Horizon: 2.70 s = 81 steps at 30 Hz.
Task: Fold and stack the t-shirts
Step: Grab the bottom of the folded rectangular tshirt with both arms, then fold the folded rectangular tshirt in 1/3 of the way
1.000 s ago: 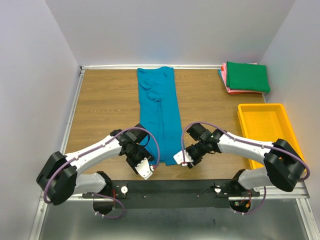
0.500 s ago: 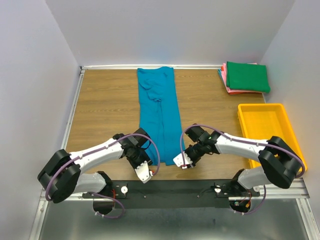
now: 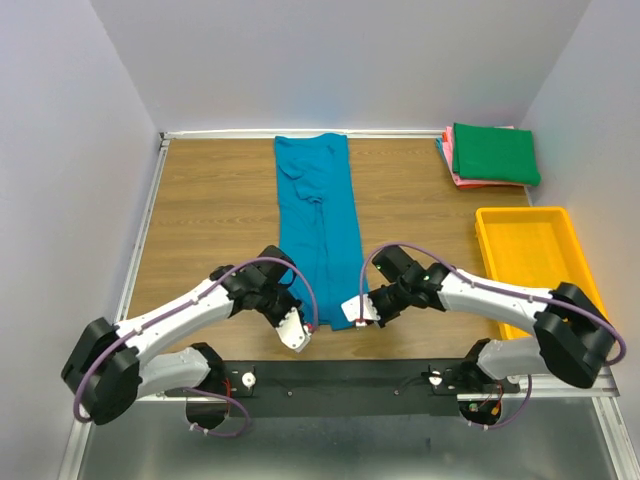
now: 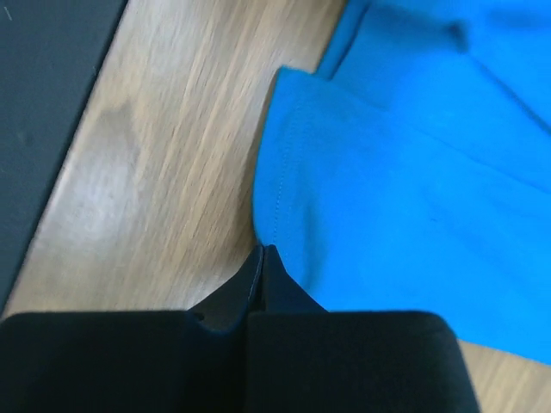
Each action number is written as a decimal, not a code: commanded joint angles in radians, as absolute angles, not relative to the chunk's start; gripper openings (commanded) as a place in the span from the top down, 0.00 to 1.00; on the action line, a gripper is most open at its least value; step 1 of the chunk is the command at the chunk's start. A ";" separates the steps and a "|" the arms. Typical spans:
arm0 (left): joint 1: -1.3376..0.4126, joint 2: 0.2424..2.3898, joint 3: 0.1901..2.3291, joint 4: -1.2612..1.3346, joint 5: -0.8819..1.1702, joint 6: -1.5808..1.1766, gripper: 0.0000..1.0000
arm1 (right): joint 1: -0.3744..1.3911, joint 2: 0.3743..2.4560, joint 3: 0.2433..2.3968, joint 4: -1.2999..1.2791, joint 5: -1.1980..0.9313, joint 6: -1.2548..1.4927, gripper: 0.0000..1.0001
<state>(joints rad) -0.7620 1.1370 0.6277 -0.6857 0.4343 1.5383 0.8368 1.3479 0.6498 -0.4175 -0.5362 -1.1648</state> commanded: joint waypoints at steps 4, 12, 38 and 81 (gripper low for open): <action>-0.758 1.017 0.701 -0.788 0.574 1.488 1.00 | 0.920 1.197 0.707 -0.502 -0.526 -0.961 0.99; -0.706 0.962 0.784 -0.841 0.621 1.370 1.00 | 0.902 1.149 0.796 -0.520 -0.469 -0.825 0.99; -0.244 1.552 1.141 -0.627 0.775 1.563 1.00 | 0.508 1.778 1.324 -0.495 -0.626 -1.169 0.99; -0.106 1.869 1.523 -0.426 0.775 0.932 0.46 | 0.402 2.023 1.740 -0.485 -0.609 -0.858 0.46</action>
<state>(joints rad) -0.1192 1.9511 1.5524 -0.4507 0.7414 1.1442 0.4183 2.0872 1.7111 -0.4904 -0.5961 -1.0943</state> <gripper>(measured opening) 0.535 0.554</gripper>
